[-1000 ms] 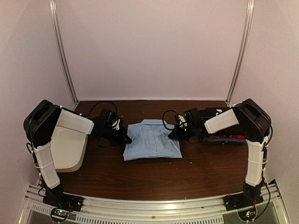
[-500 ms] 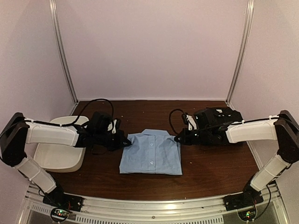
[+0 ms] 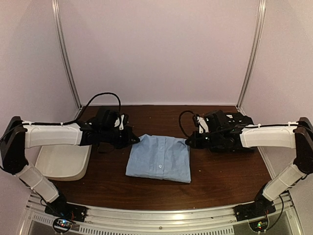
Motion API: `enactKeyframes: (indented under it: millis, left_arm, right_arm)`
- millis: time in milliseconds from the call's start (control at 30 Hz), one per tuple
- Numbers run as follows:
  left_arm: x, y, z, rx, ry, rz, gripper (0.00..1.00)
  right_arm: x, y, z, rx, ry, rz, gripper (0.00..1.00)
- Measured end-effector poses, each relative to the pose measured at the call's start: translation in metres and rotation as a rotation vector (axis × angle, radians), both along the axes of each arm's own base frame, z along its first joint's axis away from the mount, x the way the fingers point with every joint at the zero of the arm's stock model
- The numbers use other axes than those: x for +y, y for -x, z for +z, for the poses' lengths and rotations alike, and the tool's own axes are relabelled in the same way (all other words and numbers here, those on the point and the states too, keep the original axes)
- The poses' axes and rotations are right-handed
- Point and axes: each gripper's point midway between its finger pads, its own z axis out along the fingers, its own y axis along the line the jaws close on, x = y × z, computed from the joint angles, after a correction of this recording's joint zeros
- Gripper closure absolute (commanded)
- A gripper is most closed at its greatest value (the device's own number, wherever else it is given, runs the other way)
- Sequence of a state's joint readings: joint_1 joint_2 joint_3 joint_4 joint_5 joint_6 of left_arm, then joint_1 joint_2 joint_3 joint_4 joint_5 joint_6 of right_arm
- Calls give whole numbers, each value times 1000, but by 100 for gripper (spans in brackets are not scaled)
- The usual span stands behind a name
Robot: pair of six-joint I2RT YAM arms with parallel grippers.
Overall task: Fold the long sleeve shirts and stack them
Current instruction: Fold the 2/3-rectangle-folded shirt at the center of the board.
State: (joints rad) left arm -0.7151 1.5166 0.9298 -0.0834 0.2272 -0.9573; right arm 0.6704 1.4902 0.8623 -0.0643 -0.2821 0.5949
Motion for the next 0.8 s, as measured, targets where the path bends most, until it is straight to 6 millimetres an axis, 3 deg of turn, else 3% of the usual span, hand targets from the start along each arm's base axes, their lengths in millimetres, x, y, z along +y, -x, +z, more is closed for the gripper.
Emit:
enactKeyframes:
  millis: [167, 367, 700, 800]
  left_arm:
    - [-5, -11, 5, -15, 4, -4, 100]
    - [1, -35, -13, 15, -16, 14, 100]
    - [14, -90, -63, 64, -44, 53, 100]
    - [19, -103, -74, 73, -49, 59, 100]
  right_arm:
    - [-2, -9, 9, -28, 7, -16, 100]
    - [-6, -38, 12, -46, 10, -54, 100]
    - [-9, -95, -48, 33, 60, -102, 100]
    - [-9, -113, -57, 42, 56, -116, 100]
